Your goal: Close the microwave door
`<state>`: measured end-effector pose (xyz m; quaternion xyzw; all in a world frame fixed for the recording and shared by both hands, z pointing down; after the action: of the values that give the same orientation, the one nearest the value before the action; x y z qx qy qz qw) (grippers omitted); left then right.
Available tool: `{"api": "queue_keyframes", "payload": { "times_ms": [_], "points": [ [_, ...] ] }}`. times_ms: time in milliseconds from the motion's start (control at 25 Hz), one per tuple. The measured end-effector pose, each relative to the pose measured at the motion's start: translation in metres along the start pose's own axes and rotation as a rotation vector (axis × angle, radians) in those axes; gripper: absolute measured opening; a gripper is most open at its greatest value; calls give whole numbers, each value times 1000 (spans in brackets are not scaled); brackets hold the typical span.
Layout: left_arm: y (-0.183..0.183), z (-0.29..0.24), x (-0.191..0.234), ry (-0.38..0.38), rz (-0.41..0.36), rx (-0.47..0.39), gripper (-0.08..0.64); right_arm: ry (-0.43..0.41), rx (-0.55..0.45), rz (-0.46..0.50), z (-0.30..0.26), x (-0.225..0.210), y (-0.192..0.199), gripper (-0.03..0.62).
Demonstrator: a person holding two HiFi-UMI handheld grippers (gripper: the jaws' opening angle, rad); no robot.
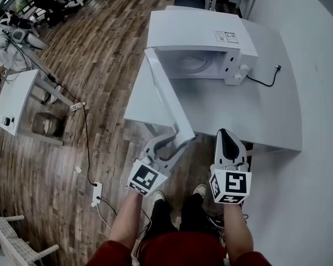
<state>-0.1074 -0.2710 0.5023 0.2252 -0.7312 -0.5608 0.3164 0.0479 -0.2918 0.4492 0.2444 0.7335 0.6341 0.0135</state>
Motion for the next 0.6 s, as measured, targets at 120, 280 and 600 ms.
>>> {"api": "queue_keyframes", "payload": {
  "times_ms": [120,280,600],
  "points": [
    [-2,-19,-9,-47,9,-11,156,-13,-10,-6,2,-24,6,28],
    [-4,-46,-18,-122,26,-35,156,-31,-23,-14,2,-56,17,28],
    [-8,-85,-26,-228,48,-52,155,-58,-54,-35,3,-111,27,28]
  ]
}}
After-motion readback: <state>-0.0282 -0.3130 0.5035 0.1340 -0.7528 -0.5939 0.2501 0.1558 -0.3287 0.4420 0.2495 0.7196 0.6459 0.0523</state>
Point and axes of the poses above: the fingertips, and each gripper's own axes: z backward along the fingers, x to its left, y out of its underside, the point moved 5 cm from there along z, backward along the fingers, and after that the axes turned 15 degrees about z, right-handed, at the moved point
